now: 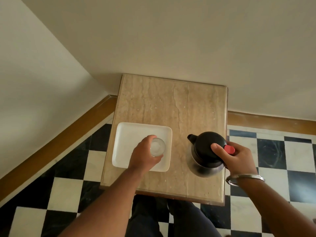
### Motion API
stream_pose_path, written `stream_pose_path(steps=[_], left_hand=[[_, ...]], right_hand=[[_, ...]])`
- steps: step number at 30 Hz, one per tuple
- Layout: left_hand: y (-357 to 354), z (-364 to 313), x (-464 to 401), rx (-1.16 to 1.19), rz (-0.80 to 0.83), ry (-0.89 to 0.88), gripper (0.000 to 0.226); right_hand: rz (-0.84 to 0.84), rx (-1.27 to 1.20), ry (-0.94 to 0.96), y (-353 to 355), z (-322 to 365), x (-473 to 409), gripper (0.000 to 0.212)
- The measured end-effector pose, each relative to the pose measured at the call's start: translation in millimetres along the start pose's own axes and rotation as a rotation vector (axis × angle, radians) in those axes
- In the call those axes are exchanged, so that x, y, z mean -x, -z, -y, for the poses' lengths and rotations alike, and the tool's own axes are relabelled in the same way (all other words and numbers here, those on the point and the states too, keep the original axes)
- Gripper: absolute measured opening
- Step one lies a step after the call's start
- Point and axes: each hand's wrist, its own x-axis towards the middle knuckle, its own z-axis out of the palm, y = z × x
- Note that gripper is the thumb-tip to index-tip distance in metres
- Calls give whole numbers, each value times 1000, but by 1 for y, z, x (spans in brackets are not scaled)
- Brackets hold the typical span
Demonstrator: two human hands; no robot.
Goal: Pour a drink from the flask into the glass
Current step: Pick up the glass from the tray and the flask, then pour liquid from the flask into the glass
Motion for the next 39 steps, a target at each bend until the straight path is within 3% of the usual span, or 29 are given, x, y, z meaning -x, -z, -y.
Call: stream_pose_path(steps=[3, 6, 10, 14, 21, 30, 39], left_hand=[[15, -24, 10, 32, 1, 15, 92], [39, -48, 24, 24, -15, -5, 86], [70, -70, 30, 27, -34, -32, 80], [101, -86, 28, 82, -44, -115, 79], [140, -92, 27, 161, -16, -294, 78], [187, -115, 33, 256, -2, -442, 77], [217, -164, 52, 263, -70, -497, 70]], right_hand=[[103, 47, 79, 19, 37, 11, 52], [197, 84, 146, 36, 86, 24, 42], [266, 178, 228, 43, 137, 35, 63], [247, 302, 240, 45, 178, 46, 79], [152, 430, 236, 31, 230, 55, 77], [154, 684, 258, 38, 300, 77, 77], [99, 924, 438, 76, 371, 92, 77]])
